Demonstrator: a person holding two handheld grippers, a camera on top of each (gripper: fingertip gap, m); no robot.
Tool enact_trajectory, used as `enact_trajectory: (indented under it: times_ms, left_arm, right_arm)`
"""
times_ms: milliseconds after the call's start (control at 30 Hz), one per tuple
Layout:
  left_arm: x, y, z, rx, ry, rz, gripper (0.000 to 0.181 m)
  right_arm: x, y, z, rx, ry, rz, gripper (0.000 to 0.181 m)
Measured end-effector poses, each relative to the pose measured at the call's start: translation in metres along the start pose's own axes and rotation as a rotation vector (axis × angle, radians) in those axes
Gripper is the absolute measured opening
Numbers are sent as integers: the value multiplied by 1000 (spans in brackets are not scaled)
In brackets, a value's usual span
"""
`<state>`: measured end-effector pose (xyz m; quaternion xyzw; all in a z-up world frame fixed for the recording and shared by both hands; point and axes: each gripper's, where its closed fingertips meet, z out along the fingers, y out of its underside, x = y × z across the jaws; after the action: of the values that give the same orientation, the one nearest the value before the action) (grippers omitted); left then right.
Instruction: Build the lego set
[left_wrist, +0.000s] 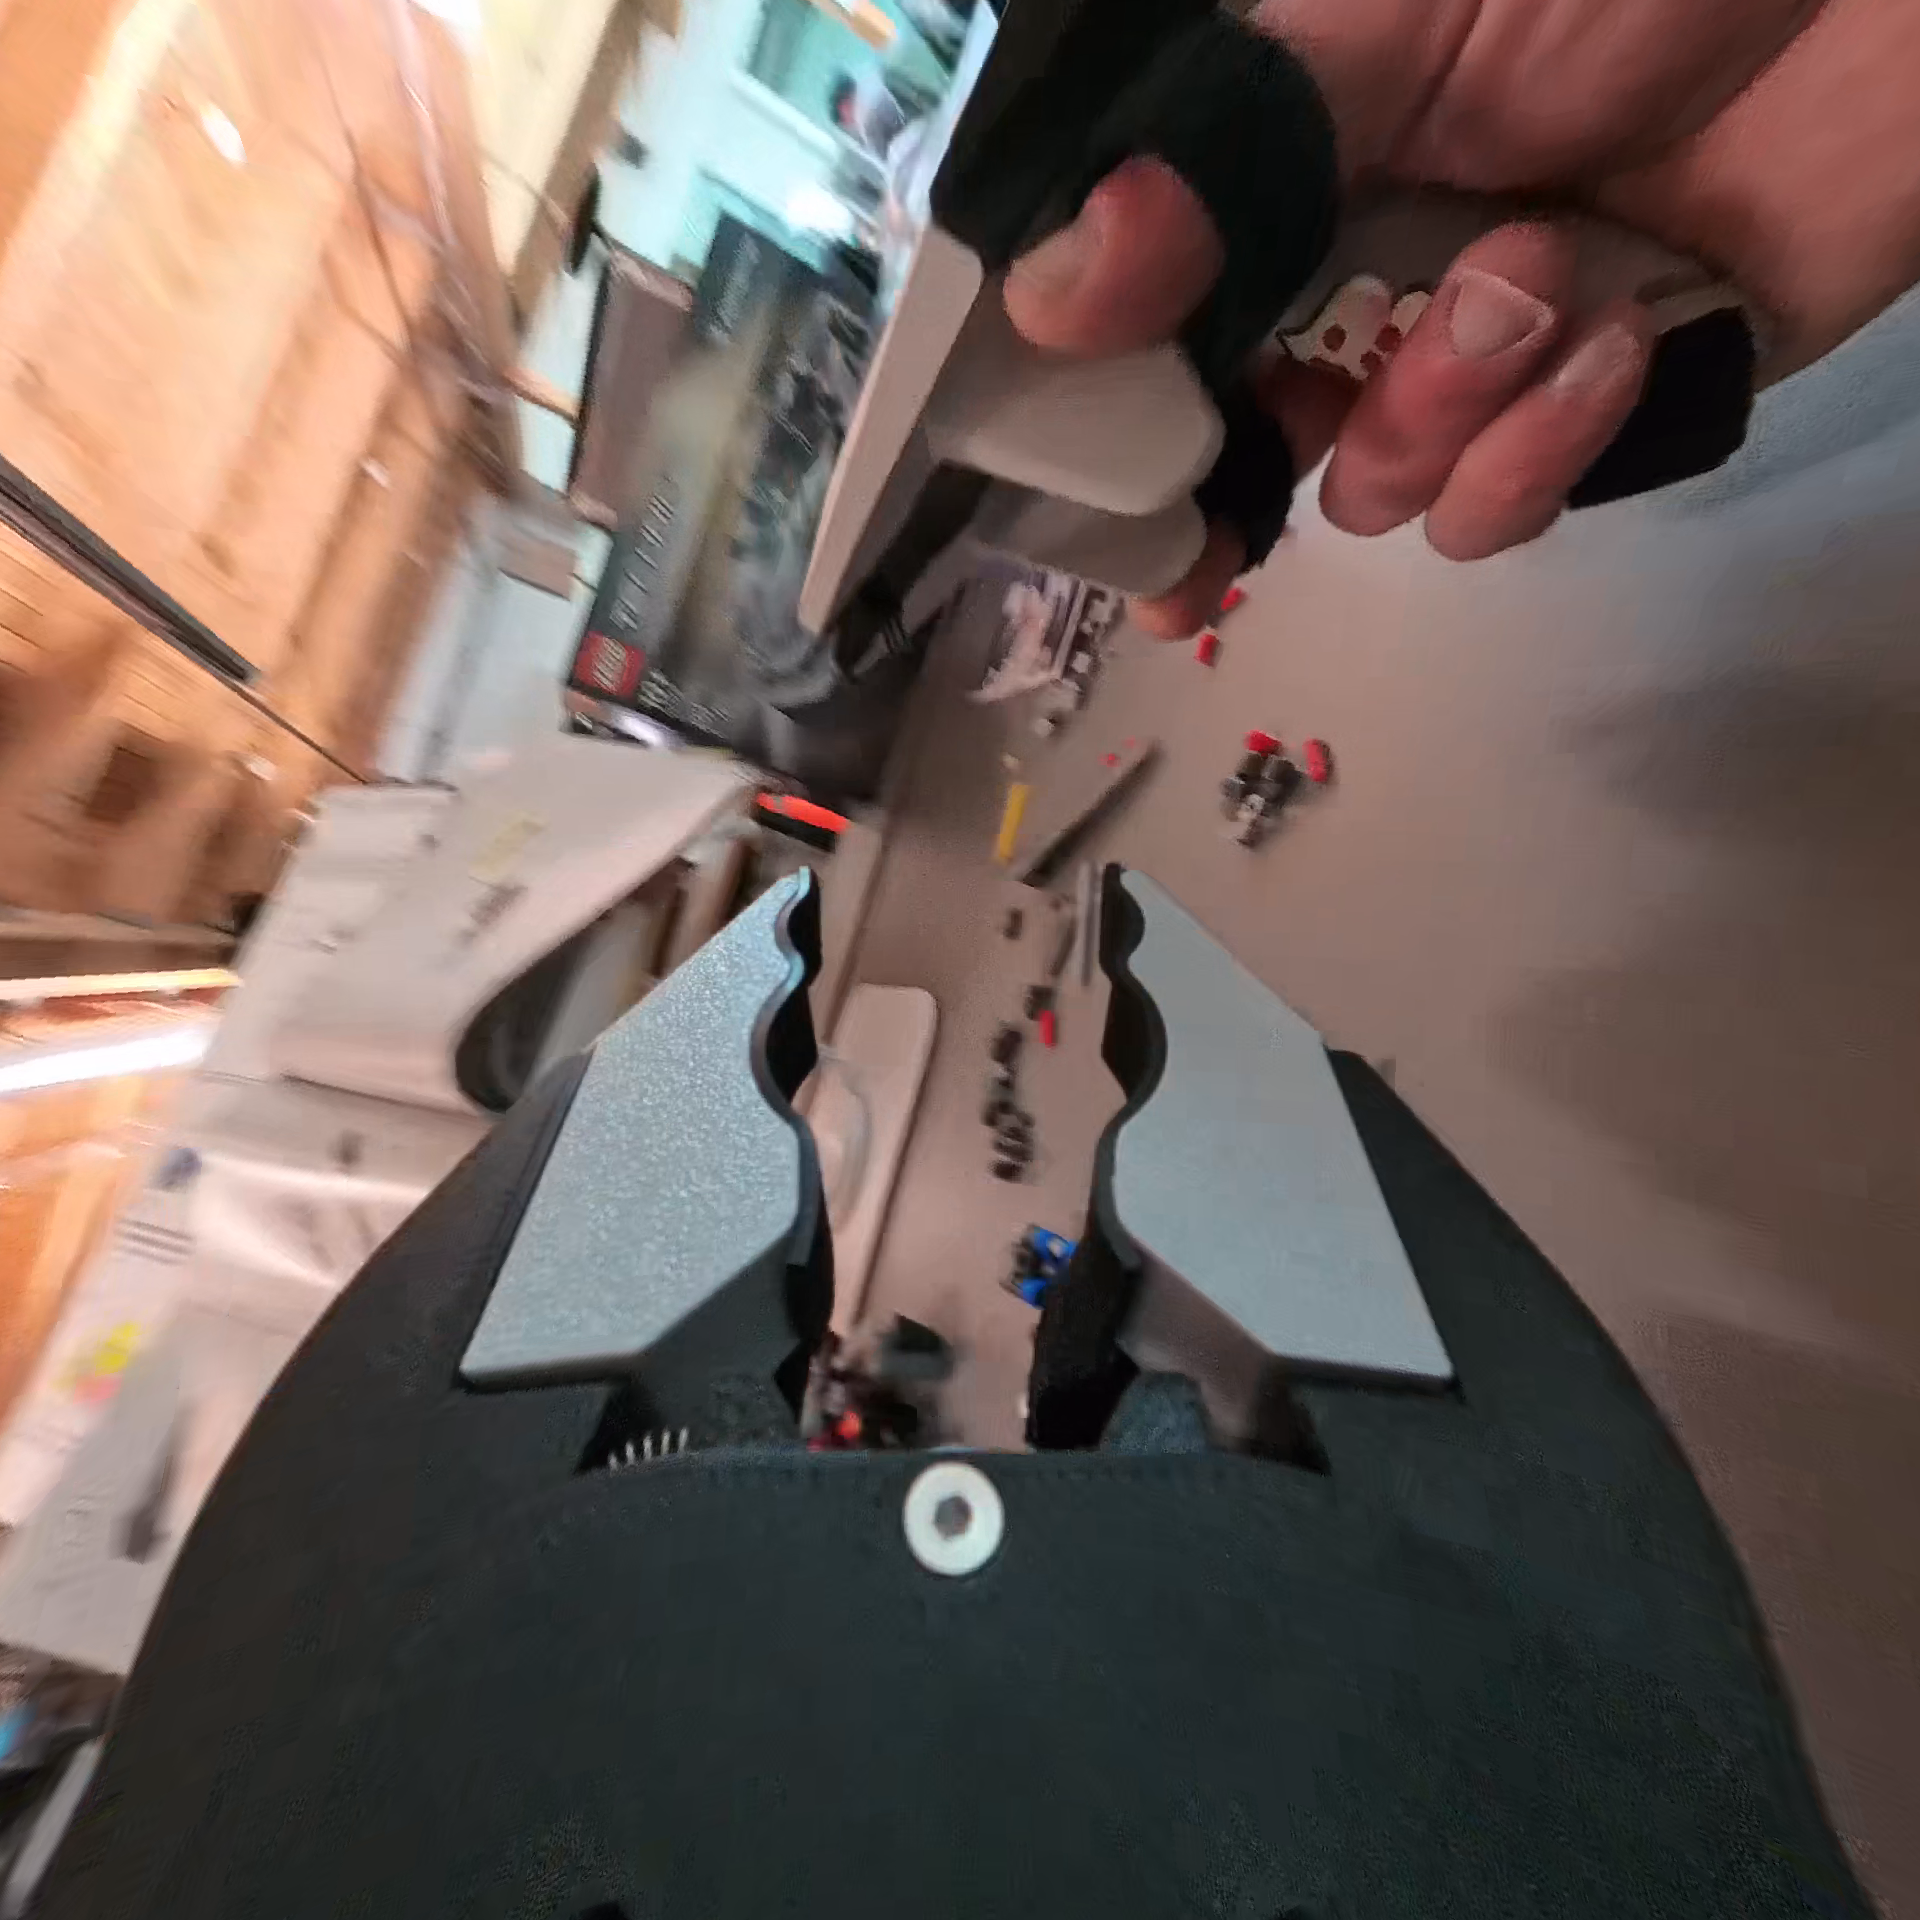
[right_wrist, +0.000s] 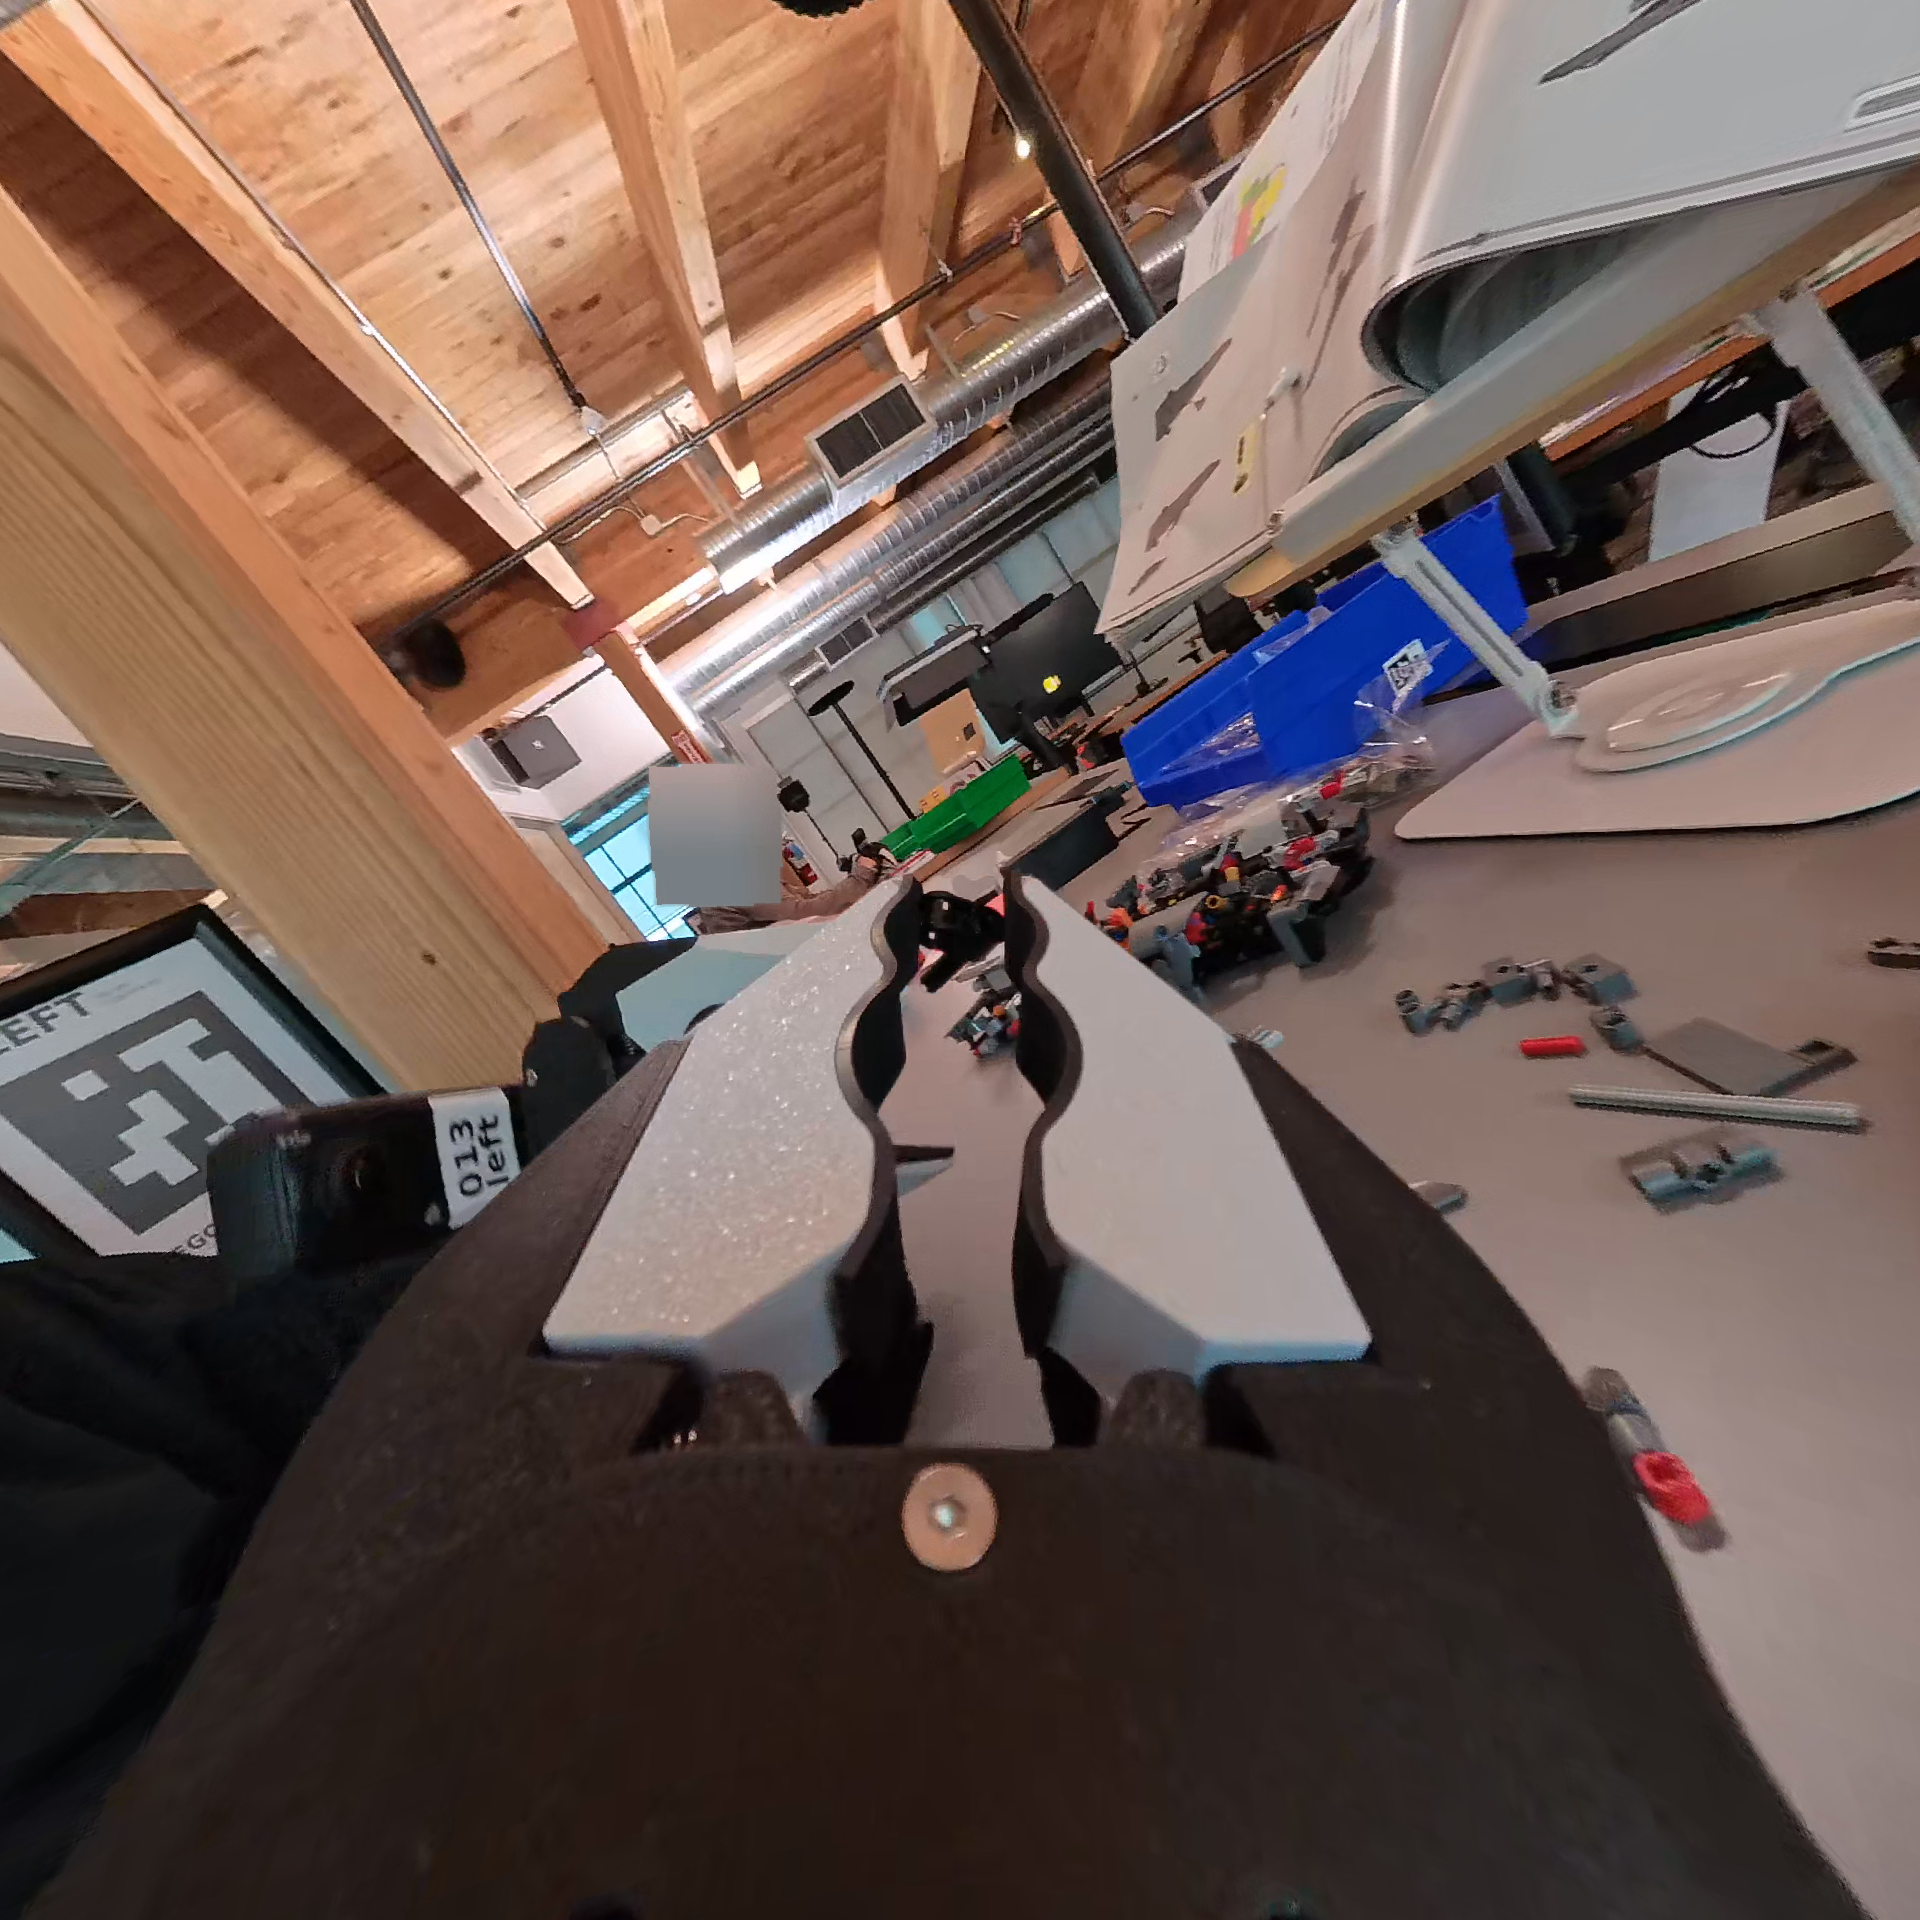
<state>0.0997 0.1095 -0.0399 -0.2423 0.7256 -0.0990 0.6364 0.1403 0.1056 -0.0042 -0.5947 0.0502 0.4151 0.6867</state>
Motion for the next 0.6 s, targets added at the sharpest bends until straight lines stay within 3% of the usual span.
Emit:
enact_trajectory:
  times_ms: [267,600]
  left_arm:
    - [32,45,8,-208,289,-362,58]
    - [72,59,10,-325,560,-599,58]
  right_arm:
    - [26,9,-8,-17,58,7,13]
    - [25,12,-7,-38,57,-21,13]
